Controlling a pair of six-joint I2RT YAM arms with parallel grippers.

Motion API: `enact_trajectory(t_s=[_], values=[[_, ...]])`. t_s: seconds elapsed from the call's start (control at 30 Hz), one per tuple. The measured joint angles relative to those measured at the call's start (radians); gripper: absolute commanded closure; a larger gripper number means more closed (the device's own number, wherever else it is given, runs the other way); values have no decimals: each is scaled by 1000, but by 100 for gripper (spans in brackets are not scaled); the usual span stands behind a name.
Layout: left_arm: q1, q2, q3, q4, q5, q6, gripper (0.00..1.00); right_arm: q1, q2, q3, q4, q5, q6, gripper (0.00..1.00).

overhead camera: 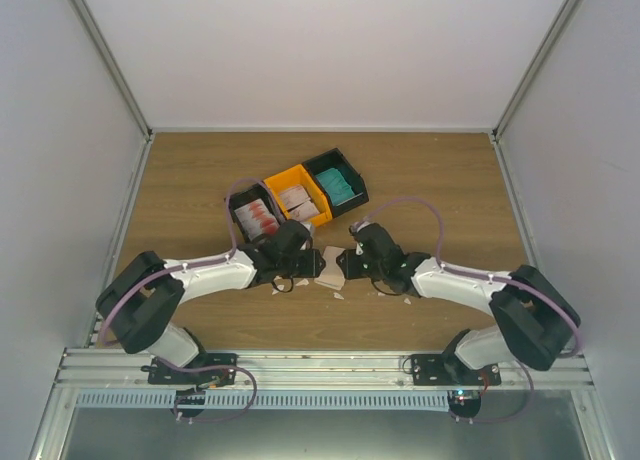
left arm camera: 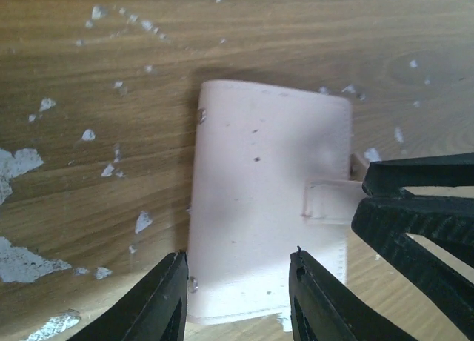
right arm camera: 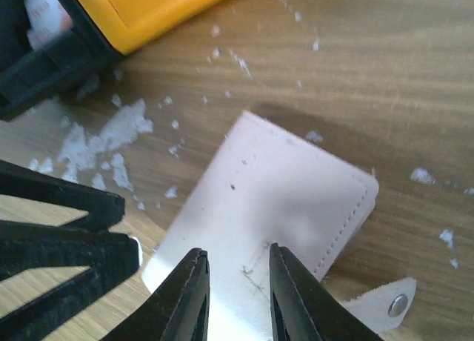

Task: Put the credit cards into the card holder
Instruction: Close the card holder at the center of the board.

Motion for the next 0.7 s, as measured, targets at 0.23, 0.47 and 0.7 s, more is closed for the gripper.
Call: enact_trajectory(t_s=[0.23, 0.47, 0.7], values=[[32, 84, 0, 2, 47, 13, 58, 0, 95, -2, -7, -15, 10, 75], [55, 145, 0, 48, 147, 34, 59, -21, 97, -55, 15, -18, 33, 74], [73, 218, 16, 152, 281, 51, 73, -46, 77, -113, 95, -60, 43, 72]])
